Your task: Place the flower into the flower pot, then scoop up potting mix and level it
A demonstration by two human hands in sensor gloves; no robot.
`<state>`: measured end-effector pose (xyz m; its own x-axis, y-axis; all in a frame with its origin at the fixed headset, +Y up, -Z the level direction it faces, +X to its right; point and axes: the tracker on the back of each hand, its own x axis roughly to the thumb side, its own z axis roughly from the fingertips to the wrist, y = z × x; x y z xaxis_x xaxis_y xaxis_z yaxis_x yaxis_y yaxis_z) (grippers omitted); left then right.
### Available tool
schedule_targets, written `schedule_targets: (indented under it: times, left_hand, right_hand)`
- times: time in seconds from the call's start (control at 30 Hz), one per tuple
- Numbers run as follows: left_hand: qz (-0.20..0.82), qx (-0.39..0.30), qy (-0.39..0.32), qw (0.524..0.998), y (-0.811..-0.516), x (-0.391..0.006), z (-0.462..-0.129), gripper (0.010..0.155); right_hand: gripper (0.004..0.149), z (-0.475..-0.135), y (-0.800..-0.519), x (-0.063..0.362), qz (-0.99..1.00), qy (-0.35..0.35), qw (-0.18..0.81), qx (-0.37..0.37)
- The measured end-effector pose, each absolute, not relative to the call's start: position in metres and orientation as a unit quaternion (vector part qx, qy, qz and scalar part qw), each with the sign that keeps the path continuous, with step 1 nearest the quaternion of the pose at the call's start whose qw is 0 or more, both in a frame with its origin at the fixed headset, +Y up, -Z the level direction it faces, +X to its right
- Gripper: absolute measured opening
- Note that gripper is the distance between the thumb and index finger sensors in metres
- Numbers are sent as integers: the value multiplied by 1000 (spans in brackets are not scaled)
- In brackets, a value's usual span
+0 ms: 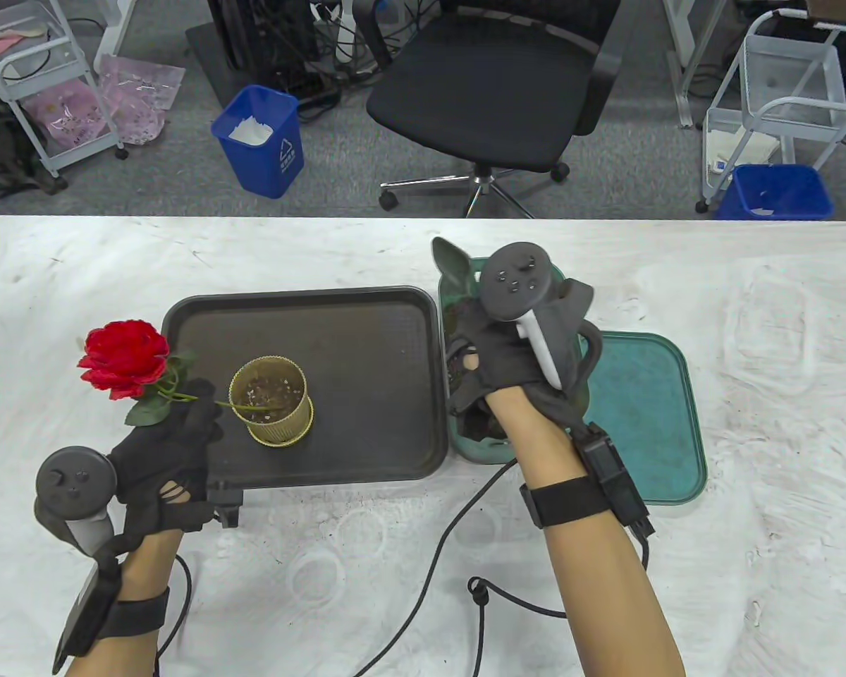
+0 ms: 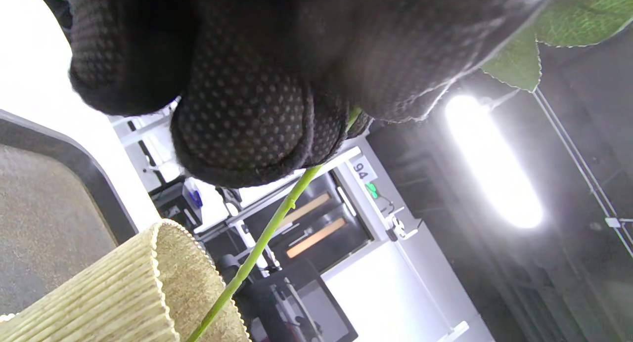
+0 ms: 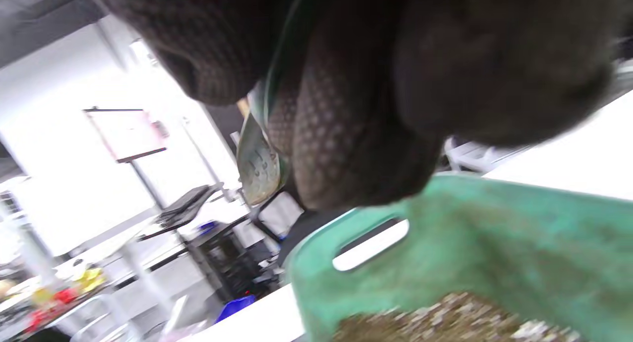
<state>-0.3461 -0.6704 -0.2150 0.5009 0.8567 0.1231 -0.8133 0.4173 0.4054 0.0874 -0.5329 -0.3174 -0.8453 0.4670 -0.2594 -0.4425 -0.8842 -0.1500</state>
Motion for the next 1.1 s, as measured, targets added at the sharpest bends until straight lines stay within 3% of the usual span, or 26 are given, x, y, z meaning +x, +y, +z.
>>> schedule_targets:
  times: [0.23, 0.43, 1.1]
  left_hand:
    - [496, 212, 57, 840, -671, -349, -216, 43]
    - [495, 214, 61, 840, -671, -350, -216, 43]
    - [496, 212, 57, 840, -671, -349, -217, 43]
  right_hand:
    - [54, -356, -589, 116, 955, 123, 143, -231]
    - [54, -376, -620, 119, 939, 194, 116, -257]
    - [56, -377, -655, 131, 848, 310, 379, -202]
